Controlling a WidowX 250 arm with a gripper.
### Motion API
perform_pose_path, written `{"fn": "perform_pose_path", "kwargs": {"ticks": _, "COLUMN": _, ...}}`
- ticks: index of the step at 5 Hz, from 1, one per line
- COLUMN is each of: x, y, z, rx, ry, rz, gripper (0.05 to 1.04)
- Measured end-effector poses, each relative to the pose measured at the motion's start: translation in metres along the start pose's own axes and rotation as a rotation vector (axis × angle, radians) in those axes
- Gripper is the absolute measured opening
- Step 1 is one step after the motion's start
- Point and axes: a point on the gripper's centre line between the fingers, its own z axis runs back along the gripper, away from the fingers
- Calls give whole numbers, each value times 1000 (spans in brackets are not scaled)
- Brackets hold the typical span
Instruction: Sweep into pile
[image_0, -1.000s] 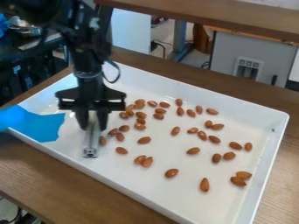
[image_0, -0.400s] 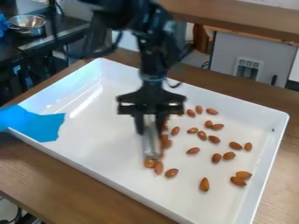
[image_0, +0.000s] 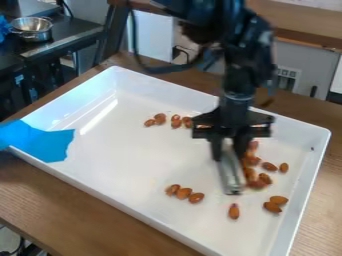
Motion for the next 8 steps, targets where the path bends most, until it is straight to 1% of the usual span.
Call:
{"fn": "perform_pose_path", "kwargs": {"ticks": 1, "x": -1, "y": -40, "z": -2, "rx": -14, "ry": 9, "rz": 27, "gripper": 366}}
{"fn": "perform_pose_path", "kwargs": {"ticks": 2, "x": 0, "y": -64, "z": 1, "rx": -17, "ry": 1, "rz": 15, "gripper": 365}}
{"fn": "perform_pose_path", "kwargs": {"ticks": 3, "x": 1, "y": -62, "z": 15, "rx": -53, "ry": 6, "rz": 47, "gripper": 365}}
{"fn": "perform_pose_path", "kwargs": {"ticks": 4, "x": 9, "y": -27, "z": 70, "rx": -139, "ry": -17, "rz": 91, "gripper": 365}}
{"fn": "perform_pose_path", "kwargs": {"ticks": 5, "x": 18, "y": 23, "z": 103, "rx": -176, "ry": -42, "rz": 142, "gripper": 365}}
{"fn": "perform_pose_path", "kwargs": {"ticks": 6, "x": -1, "y": 58, "z": 99, "rx": -100, "ry": -35, "rz": 171, "gripper": 365}}
{"fn": "perform_pose_path", "kwargs": {"ticks": 7, "x": -17, "y": 86, "z": 77, "rx": 34, "ry": -5, "rz": 374, "gripper": 365}}
{"fn": "perform_pose_path", "kwargs": {"ticks": 8, "x": -39, "y": 96, "z": 64, "rx": 105, "ry": 15, "rz": 471, "gripper": 365}}
